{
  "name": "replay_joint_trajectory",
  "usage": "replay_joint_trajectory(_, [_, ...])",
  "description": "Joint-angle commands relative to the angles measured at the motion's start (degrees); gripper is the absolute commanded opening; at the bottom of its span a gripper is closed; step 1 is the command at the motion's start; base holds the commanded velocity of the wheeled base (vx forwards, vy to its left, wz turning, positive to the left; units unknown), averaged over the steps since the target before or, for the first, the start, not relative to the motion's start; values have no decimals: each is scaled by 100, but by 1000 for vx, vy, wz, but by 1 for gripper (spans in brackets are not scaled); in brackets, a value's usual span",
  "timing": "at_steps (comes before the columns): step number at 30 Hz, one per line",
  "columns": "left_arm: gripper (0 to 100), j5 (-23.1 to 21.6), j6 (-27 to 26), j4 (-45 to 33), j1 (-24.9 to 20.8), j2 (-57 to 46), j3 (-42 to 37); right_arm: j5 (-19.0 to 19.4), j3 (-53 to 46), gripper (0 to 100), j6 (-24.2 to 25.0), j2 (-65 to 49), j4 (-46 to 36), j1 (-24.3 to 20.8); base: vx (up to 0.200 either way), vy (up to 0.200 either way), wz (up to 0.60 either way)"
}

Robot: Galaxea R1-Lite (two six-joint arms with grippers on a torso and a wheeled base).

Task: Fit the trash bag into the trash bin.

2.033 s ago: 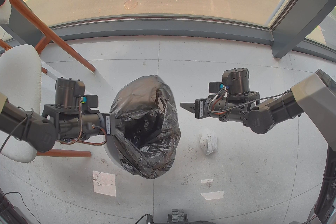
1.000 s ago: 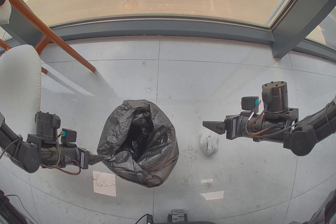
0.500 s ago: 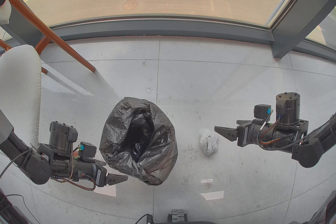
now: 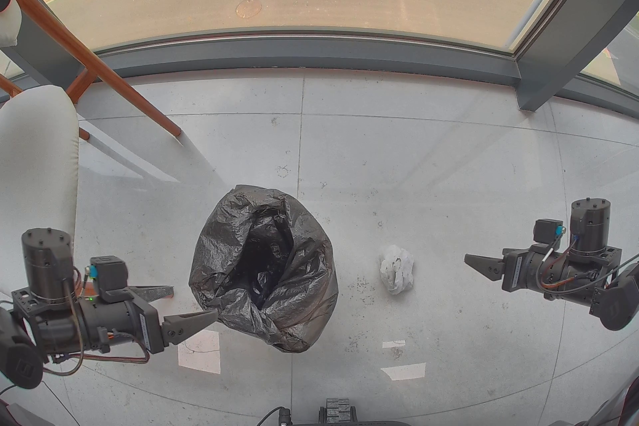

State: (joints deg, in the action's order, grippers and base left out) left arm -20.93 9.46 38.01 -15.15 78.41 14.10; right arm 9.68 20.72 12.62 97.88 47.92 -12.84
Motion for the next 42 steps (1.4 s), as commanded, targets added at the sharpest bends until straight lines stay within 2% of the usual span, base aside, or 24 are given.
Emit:
replay_joint_trajectory(1, [100,151,232,66,-111,-862,-277,43,-68,100,-14,170,15,370,-200,0,0])
replay_joint_trajectory(8, [100,142,214,66,-111,-1223,-663,25,415,100,-22,627,15,361,-200,0,0])
replay_joint_trajectory(13, [100,177,117,93,-102,-1293,-611,34,793,100,-22,952,15,361,-200,0,0])
replay_joint_trajectory(18, [100,625,117,66,-137,-1276,-400,16,1390,100,-49,1313,15,370,0,200,0])
replay_joint_trajectory(27, [100,652,109,84,-137,-1240,-321,-19,1531,100,-93,1735,42,501,0,200,0])
replay_joint_trajectory(31, [100,652,109,75,-137,-1276,-321,-28,1531,100,-348,2174,560,554,0,200,0])
replay_joint_trajectory(36, [100,652,100,66,-137,-1276,-233,-63,1619,100,-690,3053,1800,756,0,200,0])
replay_joint_trajectory(42, [100,678,91,66,-137,-1188,75,-98,2164,100,-699,3510,1896,835,0,200,0])
